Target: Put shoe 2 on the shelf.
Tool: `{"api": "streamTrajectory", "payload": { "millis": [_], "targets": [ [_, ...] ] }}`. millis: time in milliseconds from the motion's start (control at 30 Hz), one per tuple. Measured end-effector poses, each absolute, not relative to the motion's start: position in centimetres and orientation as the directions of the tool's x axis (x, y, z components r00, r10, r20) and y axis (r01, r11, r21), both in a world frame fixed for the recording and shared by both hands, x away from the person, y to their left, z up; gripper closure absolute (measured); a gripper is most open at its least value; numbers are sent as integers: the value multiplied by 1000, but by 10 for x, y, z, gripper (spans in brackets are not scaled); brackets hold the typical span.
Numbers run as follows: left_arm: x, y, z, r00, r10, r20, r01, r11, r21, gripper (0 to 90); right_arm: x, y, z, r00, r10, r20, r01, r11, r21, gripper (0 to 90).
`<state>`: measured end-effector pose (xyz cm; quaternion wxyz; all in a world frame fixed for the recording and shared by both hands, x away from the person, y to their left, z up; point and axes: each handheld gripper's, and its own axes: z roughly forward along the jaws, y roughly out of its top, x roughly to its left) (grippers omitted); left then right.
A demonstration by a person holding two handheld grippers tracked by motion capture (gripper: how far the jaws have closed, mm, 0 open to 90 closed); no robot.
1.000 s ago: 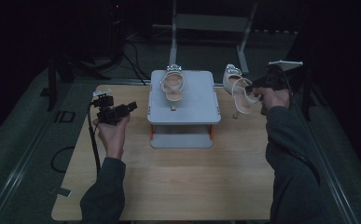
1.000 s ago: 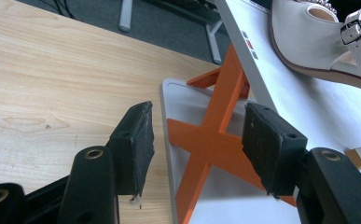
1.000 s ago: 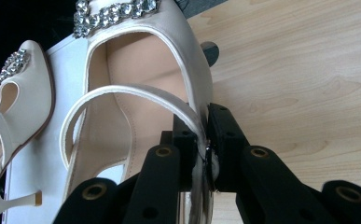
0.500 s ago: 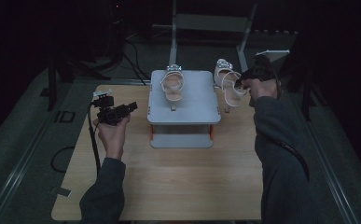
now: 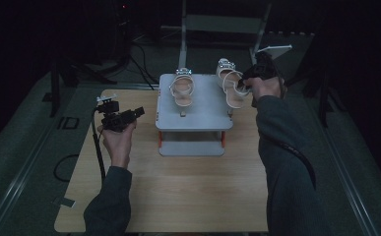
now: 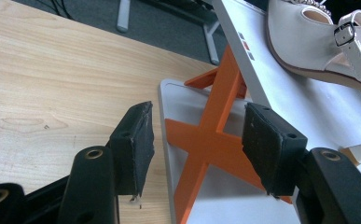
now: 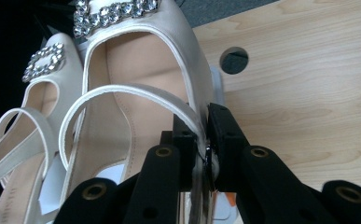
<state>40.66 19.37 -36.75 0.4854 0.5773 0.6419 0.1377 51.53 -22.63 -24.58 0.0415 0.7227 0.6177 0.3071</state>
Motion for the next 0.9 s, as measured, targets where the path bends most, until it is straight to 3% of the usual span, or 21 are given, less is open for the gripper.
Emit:
{"api": "streamTrajectory", "payload": {
  "millis": [900],
  "targets": [
    [404,196,-365,145,866,-478,602,306,737,439,530,-163,-260,17,939,344,895,-168,414,825]
  ]
}}
